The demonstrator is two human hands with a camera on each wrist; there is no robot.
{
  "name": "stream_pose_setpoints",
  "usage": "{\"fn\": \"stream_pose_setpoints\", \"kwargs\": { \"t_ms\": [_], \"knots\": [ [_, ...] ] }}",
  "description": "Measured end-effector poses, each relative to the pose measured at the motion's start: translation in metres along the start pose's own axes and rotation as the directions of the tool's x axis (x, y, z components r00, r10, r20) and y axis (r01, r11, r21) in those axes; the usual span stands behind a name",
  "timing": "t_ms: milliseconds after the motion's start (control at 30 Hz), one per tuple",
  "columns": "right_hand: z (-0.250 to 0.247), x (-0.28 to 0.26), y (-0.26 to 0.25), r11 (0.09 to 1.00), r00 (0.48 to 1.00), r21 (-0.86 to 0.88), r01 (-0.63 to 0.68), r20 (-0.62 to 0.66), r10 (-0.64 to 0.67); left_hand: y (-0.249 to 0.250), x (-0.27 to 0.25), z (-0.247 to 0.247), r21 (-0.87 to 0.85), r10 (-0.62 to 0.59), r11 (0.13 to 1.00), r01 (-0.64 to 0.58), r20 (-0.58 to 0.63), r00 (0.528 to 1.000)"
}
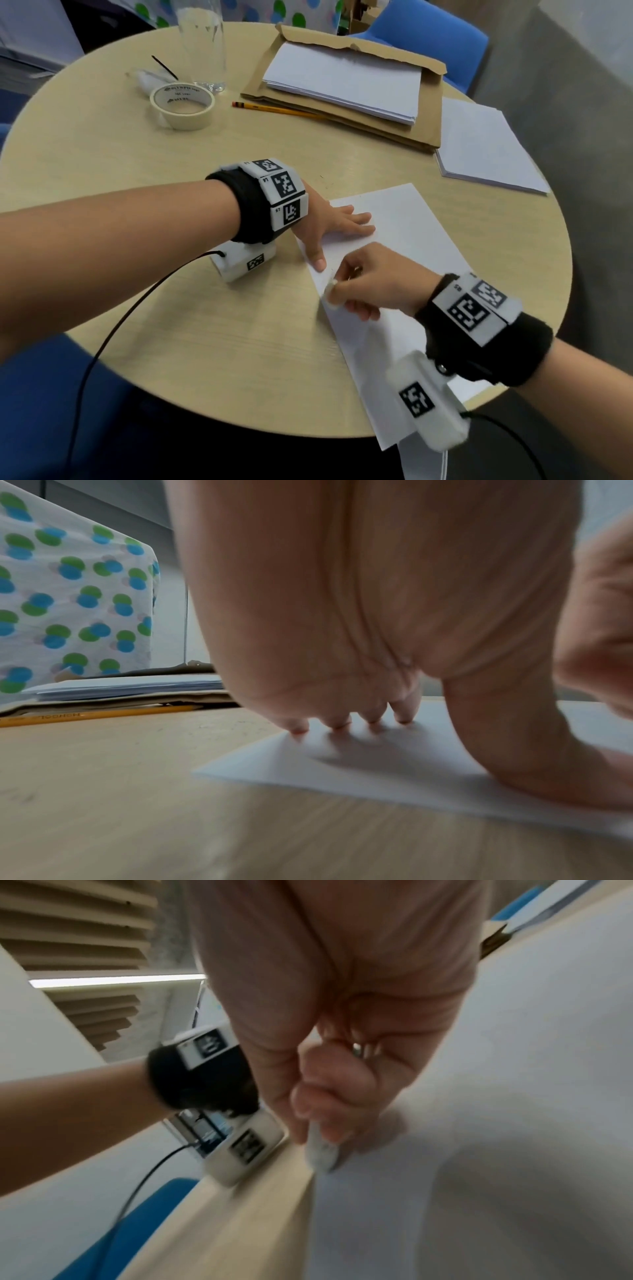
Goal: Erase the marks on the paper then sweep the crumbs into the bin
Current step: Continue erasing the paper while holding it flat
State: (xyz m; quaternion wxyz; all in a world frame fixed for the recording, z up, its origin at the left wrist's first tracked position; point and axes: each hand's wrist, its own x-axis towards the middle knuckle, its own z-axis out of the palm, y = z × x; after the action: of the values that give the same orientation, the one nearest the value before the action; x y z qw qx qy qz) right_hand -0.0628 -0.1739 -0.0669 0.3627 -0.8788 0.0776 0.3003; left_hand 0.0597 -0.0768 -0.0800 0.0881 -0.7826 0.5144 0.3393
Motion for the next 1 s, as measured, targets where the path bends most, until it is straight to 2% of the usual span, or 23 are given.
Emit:
{"fn": "stream_pose_setpoints", "kwargs": {
  "t_ms": [67, 200, 300, 400, 567, 633, 733, 900, 1000],
  "knots": [
    [-0.006, -0.001, -0.001, 1.000, 0.999, -0.006, -0.019, 0.029, 0.019, 0.000, 0.001, 0.000, 0.000, -0.004, 1.000, 0.004, 0.007, 1.000],
    [-0.027, 0.014, -0.001, 0.996, 0.979, 0.088, 0.010, -0.203, 0.009, 0.005, -0.001, -0.001, -0.063, 0.009, 0.998, -0.008, 0.006, 1.000],
    [-0.011, 0.005, 0.006, 0.999, 0.992, -0.010, 0.049, -0.117, -0.049, 0.007, 0.000, -0.002, 0.011, -0.041, 0.999, 0.041, 0.011, 0.999],
    [-0.005, -0.004, 0.007, 0.996, 1.000, -0.083, 0.024, -0.006, -0.025, 0.010, 0.001, -0.003, 0.050, -0.070, 0.996, 0.069, 0.019, 0.997],
    [-0.023, 0.009, 0.001, 0.989, 0.972, -0.117, 0.089, -0.205, -0.112, 0.012, -0.001, -0.003, -0.016, -0.045, 0.999, 0.045, 0.012, 0.999],
    [-0.013, 0.003, 0.005, 0.977, 0.978, -0.191, 0.091, -0.168, -0.124, 0.011, -0.001, -0.004, 0.001, -0.057, 0.998, 0.057, 0.015, 0.998],
    [-0.007, -0.008, 0.006, 0.967, 0.995, -0.242, 0.081, -0.032, -0.092, 0.010, 0.000, -0.004, 0.026, -0.069, 0.997, 0.069, 0.019, 0.997],
    [-0.019, 0.002, 0.005, 0.973, 0.979, -0.222, 0.064, -0.174, -0.104, 0.010, -0.001, -0.004, -0.011, -0.063, 0.998, 0.063, 0.017, 0.998],
    [-0.004, -0.007, 0.005, 0.952, 0.988, -0.289, 0.098, -0.084, -0.127, 0.010, -0.001, -0.004, 0.011, -0.071, 0.997, 0.071, 0.025, 0.997]
  ]
}}
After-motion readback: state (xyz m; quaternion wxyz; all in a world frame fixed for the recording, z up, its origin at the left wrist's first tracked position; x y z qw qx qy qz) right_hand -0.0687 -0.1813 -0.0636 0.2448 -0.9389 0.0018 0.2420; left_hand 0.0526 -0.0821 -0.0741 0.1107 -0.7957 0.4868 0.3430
